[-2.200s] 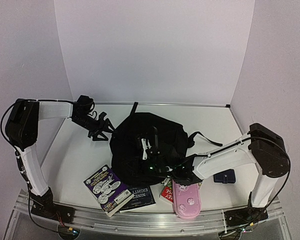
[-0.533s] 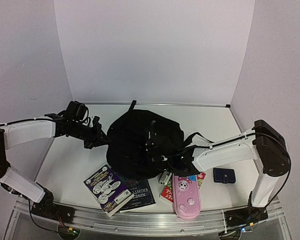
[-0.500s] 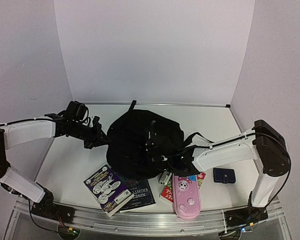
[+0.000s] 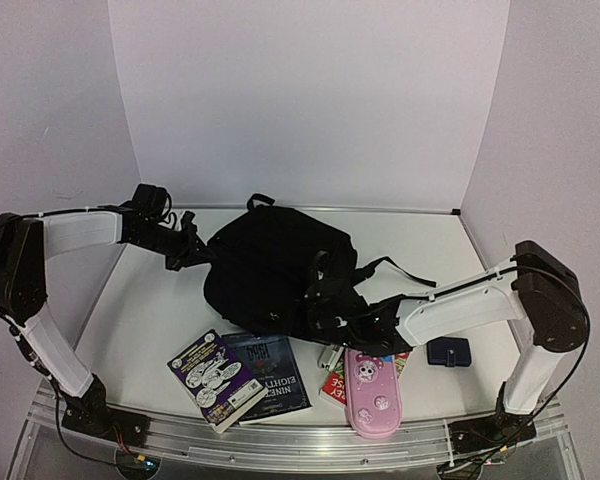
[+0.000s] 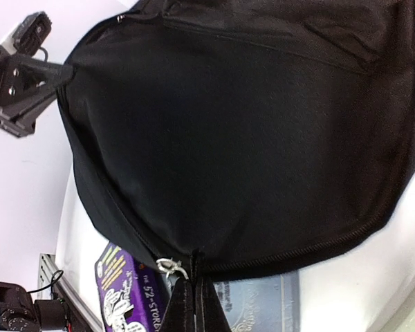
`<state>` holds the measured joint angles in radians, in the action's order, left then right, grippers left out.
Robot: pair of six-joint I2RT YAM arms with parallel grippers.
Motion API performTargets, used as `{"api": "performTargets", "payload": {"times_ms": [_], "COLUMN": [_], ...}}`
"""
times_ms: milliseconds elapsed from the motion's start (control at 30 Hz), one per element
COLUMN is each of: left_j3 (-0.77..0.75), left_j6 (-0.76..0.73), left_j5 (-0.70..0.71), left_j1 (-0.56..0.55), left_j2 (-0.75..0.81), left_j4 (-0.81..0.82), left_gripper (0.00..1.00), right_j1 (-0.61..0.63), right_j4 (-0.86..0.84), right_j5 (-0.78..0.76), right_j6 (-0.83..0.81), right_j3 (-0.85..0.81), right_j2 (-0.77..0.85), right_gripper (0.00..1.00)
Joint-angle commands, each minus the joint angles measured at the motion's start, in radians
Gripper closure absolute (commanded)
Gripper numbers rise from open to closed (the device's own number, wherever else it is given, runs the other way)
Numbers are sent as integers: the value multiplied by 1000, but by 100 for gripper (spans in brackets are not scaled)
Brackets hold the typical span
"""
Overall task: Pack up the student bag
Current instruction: Unzip the student bag at the center of the board.
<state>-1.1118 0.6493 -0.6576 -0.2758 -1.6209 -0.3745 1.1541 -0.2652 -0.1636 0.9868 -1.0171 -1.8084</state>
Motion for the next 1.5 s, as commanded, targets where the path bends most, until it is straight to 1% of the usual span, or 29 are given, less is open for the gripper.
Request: {"api": "performTargets", "payload": {"times_ms": [0,100,200,267,333,433,500,600,633,700,833,867,933,967,1067,1200,1300,1400,1467], "left_j3": [-167,-228,-285,-309,-300,-246,-198,-119,-77,1,111,131,154,159,167,167,164,149,141], "left_j6": [-94,-127,-149,-162,-180,-201,-200,-161,-141,-88,11,39,82,99,141,170,174,168,165], "left_j5": [-10,-15,-11,10,58,153,196,224,228,222,189,179,170,167,165,153,148,148,147], "left_j1": [32,33,33,33,32,32,32,30,29,18,-36,-56,-89,-107,-148,-157,-157,-157,-157], "left_j2": [-102,-174,-227,-240,-204,-112,-52,24,50,111,182,192,201,200,177,109,63,25,3], "left_j4": [134,142,128,98,80,53,28,-23,-29,-24,27,39,75,92,140,192,213,213,217], "left_gripper": [100,100,100,97,86,56,40,27,24,21,18,17,15,15,12,11,11,11,11], "right_j1": [9,35,44,46,47,50,50,49,50,50,49,46,37,30,0,-36,-46,-51,-51], "right_j4": [35,33,31,29,18,-17,-30,-40,-42,-45,-33,-22,-1,2,16,33,48,62,74], "right_j5": [25,28,36,40,44,64,83,107,109,105,58,44,20,17,23,17,-2,-16,-18], "right_j6": [-38,-91,-105,-105,-105,-114,-125,-138,-141,-146,-155,-156,-151,-149,-150,-173,-206,-232,-248], "right_j3": [-10,-64,-121,-153,-176,-215,-259,-308,-316,-327,-313,-305,-275,-260,-219,-196,-211,-237,-263], "right_j2": [19,-5,-44,-73,-96,-136,-170,-217,-226,-237,-224,-213,-196,-186,-173,-176,-196,-220,-241], "right_gripper": [100,100,100,100,100,100,100,100,100,100,100,98,87,86,78,67,65,61,61]}}
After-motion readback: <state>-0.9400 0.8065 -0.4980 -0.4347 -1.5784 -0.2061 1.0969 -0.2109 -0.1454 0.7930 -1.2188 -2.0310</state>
